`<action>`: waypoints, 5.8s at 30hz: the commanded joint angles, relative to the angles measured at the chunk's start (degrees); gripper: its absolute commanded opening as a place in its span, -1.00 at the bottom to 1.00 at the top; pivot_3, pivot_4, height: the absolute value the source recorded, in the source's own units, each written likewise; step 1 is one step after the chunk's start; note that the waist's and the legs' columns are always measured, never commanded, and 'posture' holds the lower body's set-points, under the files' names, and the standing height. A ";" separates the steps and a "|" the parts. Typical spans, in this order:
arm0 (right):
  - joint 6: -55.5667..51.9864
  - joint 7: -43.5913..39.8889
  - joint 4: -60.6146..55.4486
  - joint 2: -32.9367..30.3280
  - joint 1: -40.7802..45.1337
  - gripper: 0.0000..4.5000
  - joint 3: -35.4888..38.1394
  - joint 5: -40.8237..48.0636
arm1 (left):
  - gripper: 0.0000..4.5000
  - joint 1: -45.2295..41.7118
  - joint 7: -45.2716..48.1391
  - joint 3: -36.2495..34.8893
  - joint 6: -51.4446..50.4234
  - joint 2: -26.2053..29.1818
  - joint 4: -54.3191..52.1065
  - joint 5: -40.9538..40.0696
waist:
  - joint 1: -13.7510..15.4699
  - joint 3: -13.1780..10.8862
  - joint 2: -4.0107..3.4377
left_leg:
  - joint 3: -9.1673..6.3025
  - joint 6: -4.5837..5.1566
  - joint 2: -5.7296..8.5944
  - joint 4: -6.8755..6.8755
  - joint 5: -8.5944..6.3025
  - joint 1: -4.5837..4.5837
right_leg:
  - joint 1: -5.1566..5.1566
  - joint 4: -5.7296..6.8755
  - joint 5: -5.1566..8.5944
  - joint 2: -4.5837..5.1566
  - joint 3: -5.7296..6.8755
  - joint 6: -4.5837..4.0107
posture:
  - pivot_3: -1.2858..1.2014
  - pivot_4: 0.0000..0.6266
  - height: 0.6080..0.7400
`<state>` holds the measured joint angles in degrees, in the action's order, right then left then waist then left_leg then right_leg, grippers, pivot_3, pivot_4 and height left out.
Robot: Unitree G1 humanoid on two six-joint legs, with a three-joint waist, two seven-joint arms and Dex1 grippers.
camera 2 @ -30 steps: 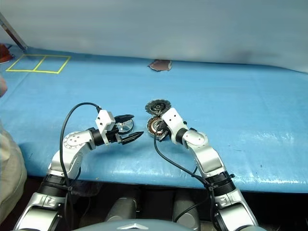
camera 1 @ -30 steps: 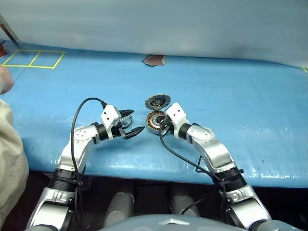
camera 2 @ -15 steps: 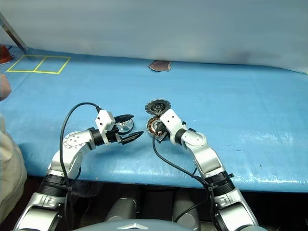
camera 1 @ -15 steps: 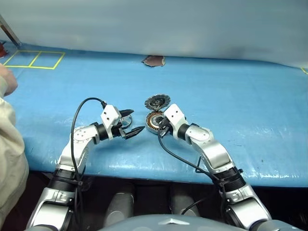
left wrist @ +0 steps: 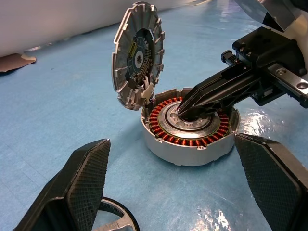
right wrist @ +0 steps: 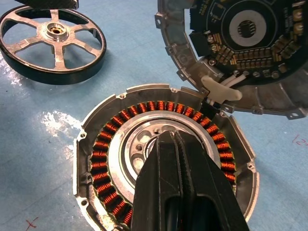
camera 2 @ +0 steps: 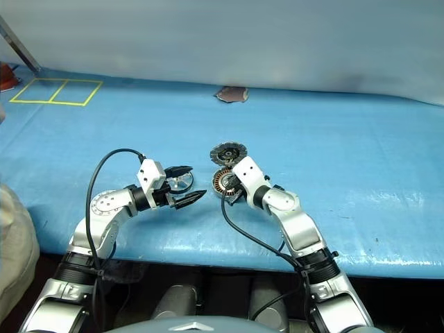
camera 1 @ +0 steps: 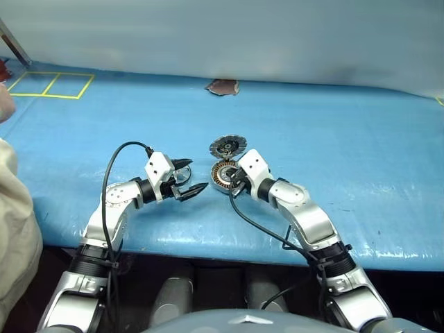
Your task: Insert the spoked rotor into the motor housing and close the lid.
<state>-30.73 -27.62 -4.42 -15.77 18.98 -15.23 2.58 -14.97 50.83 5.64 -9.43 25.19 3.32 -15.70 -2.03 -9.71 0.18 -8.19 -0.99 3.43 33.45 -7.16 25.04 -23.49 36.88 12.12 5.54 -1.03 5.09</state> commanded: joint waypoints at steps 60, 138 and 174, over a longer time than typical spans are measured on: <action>8.11 -4.53 -14.05 -0.10 -10.66 -1.00 -0.69 4.64 | 0.83 -1.60 -3.52 -3.72 -9.47 8.49 -2.08 0.69 | -0.05 -0.04 0.04 | 0.01 -0.08 -0.01 -0.18 -0.05 0.21 | -0.10 -0.02 0.07 -0.05 0.08 -0.11 | 0.03 -0.52 1.00; 12.91 -4.75 -11.60 -2.33 -16.26 -1.00 5.40 7.00 | -0.41 -8.31 10.69 0.52 -16.83 11.40 -3.48 -0.06 | 0.35 -0.05 0.05 | 0.05 -0.10 -0.03 -0.19 -0.06 0.16 | -0.06 -0.02 0.08 -0.03 0.11 -0.13 | 0.03 -0.52 1.00; 14.72 -5.37 -11.02 -3.26 -18.70 -1.00 5.58 7.70 | -0.41 -25.49 16.44 9.65 -9.80 0.84 13.13 4.84 | 0.33 -0.07 0.09 | 0.06 0.22 0.08 -0.07 0.14 0.16 | 0.02 0.03 0.06 -0.08 0.12 -0.09 | 0.03 -0.52 1.00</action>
<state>-16.85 -32.90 -14.19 -19.01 0.58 -10.19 9.71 -38.91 66.45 14.86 -20.78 26.42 16.20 -11.30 -1.70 -9.78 0.27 -8.13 -0.76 3.52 33.38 -7.02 25.20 -23.47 36.91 12.17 5.46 -0.92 5.01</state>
